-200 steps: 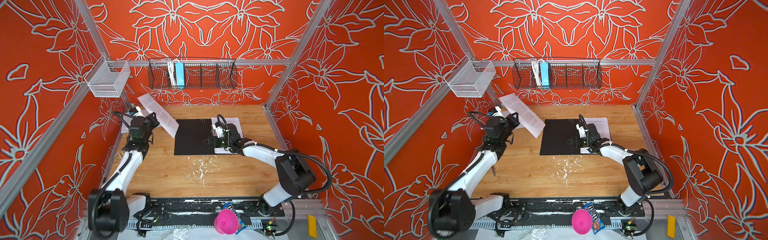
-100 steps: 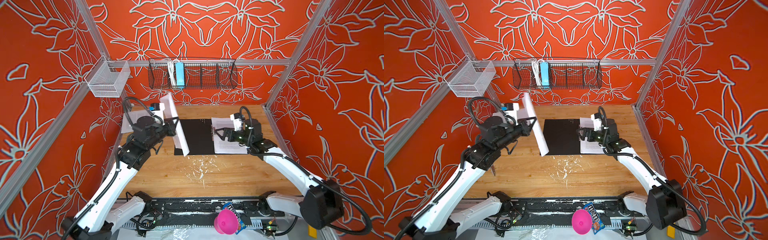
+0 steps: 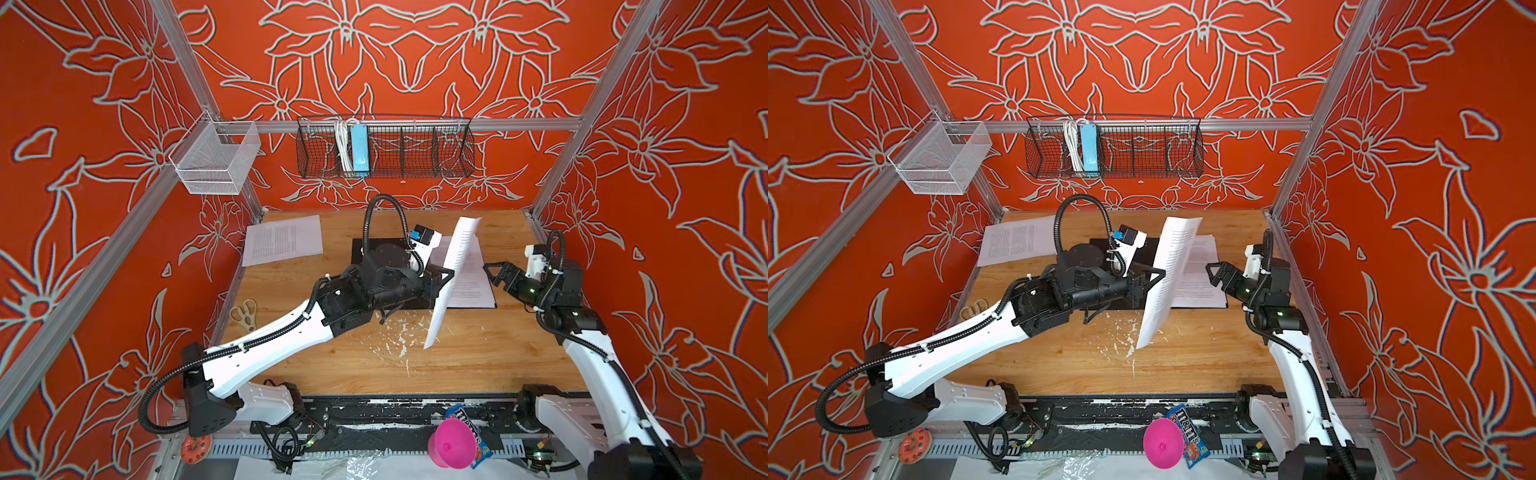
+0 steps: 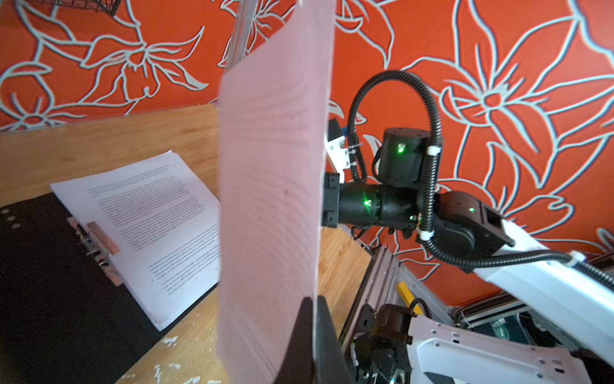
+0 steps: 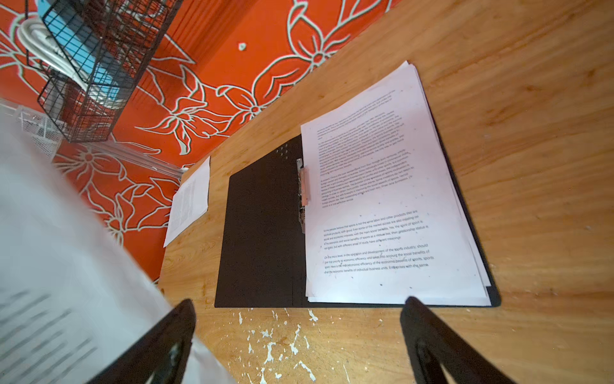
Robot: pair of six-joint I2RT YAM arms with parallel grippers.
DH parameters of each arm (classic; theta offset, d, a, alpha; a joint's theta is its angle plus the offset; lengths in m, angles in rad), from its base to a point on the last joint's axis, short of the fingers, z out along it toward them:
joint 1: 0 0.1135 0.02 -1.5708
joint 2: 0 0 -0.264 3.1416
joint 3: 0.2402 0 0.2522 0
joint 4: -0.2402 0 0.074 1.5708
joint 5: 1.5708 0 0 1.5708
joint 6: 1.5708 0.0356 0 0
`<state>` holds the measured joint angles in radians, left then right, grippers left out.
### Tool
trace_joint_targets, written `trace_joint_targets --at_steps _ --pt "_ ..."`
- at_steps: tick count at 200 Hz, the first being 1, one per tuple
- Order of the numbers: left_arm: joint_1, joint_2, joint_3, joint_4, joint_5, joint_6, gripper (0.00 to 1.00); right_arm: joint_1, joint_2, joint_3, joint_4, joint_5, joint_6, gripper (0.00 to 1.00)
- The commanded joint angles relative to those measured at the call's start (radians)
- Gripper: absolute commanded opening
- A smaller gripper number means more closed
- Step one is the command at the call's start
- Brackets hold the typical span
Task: Put the files into the folder
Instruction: 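Carry the held sheet over the open folder with the left gripper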
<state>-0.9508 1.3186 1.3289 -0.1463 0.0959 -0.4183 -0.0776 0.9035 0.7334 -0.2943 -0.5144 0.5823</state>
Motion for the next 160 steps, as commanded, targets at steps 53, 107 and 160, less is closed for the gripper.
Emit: trace_joint_targets --at_steps 53,107,160 --pt "0.258 0.117 -0.140 0.089 0.044 -0.063 0.00 -0.010 -0.069 -0.001 -0.092 0.016 -0.036 0.98" --pt "0.485 0.519 0.008 0.092 0.232 -0.011 0.00 0.060 0.024 -0.038 0.004 0.000 -0.046 0.98" --pt "0.512 0.693 0.091 0.016 0.223 0.013 0.00 0.185 0.336 0.060 0.151 0.017 -0.049 0.98"
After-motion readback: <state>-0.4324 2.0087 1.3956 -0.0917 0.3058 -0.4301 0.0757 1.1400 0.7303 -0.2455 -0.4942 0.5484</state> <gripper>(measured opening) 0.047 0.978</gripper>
